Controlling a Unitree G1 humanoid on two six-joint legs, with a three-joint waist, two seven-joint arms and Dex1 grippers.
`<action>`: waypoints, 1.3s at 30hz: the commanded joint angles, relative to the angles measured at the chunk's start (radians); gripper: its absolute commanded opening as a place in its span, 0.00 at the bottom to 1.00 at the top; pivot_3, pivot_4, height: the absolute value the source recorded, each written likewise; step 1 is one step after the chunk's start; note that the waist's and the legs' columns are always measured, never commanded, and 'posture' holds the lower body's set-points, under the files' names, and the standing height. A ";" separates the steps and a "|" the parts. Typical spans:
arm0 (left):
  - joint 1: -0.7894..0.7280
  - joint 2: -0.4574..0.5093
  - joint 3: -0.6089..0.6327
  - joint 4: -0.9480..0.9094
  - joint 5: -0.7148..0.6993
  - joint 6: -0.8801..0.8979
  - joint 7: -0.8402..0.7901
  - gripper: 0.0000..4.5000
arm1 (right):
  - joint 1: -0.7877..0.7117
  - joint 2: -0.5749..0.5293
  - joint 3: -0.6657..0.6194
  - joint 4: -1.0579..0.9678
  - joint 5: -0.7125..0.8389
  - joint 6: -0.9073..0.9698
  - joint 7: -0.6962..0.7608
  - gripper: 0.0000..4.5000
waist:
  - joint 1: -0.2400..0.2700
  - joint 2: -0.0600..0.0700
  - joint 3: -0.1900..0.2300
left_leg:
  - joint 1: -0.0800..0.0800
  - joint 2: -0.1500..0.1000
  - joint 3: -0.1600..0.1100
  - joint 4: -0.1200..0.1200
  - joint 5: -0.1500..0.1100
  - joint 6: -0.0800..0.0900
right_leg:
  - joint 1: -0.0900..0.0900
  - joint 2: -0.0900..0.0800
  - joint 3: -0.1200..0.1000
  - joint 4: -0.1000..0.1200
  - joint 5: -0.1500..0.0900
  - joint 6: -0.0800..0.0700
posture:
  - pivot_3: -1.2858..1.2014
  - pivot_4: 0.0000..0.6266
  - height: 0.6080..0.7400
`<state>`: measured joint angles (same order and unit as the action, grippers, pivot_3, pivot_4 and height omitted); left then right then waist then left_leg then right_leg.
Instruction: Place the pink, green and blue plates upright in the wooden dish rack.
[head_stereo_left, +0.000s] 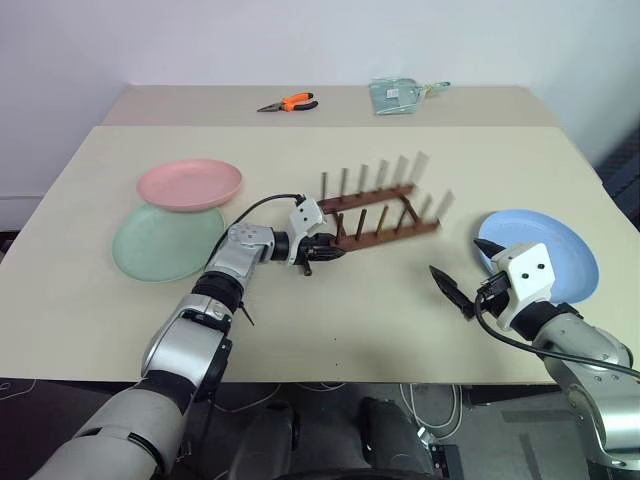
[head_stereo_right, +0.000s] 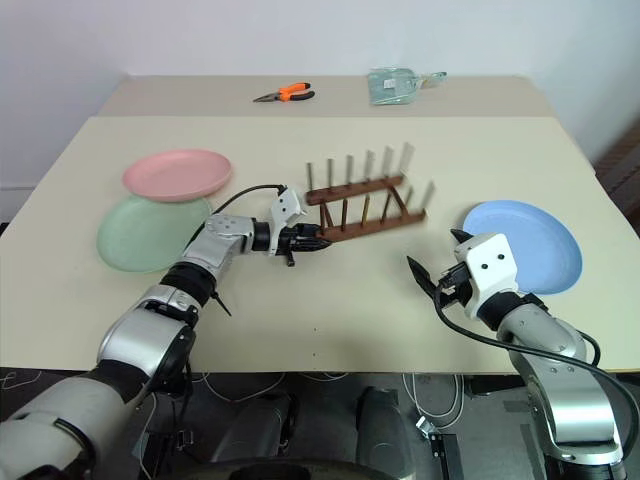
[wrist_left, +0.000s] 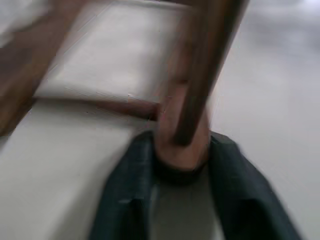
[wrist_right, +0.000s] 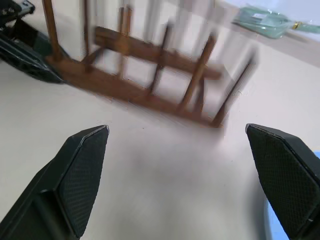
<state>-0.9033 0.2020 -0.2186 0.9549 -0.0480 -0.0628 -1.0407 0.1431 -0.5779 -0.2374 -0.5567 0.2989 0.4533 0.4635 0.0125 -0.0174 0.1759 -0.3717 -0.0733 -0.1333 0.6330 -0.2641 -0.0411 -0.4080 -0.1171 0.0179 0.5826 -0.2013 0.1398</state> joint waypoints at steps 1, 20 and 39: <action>0.082 0.024 -0.030 -0.109 0.025 -0.025 -0.056 0.17 | 0.023 -0.036 -0.032 -0.048 0.010 0.013 0.031 1.00 | -0.001 0.001 0.000 | 0.000 0.000 0.000 0.000 0.000 0.000 | 0.000 0.000 0.000 0.000 0.000 0.000 | 0.52 0.24 1.00; 0.472 0.321 -0.021 -0.905 -0.092 0.414 -0.151 0.76 | 0.258 -0.180 -0.215 -0.025 0.056 0.050 0.249 0.88 | -0.002 0.002 -0.001 | 0.000 0.001 0.000 -0.001 0.000 0.000 | -0.001 0.000 0.001 0.000 -0.001 -0.002 | 0.52 0.24 1.00; 0.516 0.078 -0.076 -0.930 0.018 0.541 0.410 0.02 | -0.124 -0.057 0.254 0.276 -0.300 -0.034 0.003 0.02 | 0.000 -0.001 -0.004 | 0.001 0.001 0.000 0.003 0.000 0.000 | 0.003 -0.001 0.000 0.001 -0.002 -0.005 | 0.52 0.24 1.00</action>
<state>-0.3733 0.2739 -0.3505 -0.0475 -0.0754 0.4999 -0.7188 0.0474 -0.6445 0.0122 -0.3326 0.0435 0.4379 0.5128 0.0120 -0.0182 0.1714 -0.3706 -0.0723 -0.1331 0.6376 -0.2642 -0.0411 -0.4053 -0.1176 0.0179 0.5843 -0.2029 0.1347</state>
